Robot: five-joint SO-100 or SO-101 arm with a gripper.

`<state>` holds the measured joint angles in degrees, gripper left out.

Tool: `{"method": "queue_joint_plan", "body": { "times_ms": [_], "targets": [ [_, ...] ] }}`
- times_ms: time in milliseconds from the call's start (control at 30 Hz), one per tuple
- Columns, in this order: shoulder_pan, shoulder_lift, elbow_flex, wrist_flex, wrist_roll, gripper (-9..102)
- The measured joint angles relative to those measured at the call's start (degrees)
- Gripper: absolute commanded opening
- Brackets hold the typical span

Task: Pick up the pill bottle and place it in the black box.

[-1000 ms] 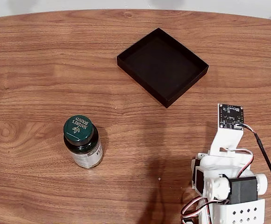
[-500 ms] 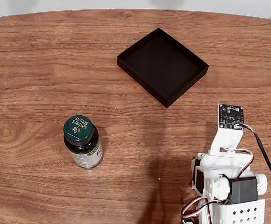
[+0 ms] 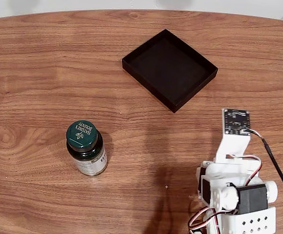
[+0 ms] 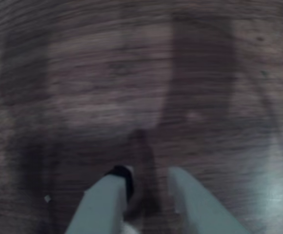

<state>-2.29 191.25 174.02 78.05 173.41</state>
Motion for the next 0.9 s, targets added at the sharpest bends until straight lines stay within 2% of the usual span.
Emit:
{"method": "queue_joint_plan", "body": {
  "times_ms": [200, 333, 467, 567, 900],
  "targets": [
    [-0.62, 0.0, -0.44, 0.53, 0.18, 10],
    [0.97, 0.0, -0.18, 0.62, 6.94, 10],
    [2.64, -1.05, 0.0, -0.35, 8.96, 10],
    [2.46, -3.25, 0.18, -2.81, 10.55, 10],
    [-2.2, -12.22, 0.26, -21.53, 10.99, 14]
  ]
}}
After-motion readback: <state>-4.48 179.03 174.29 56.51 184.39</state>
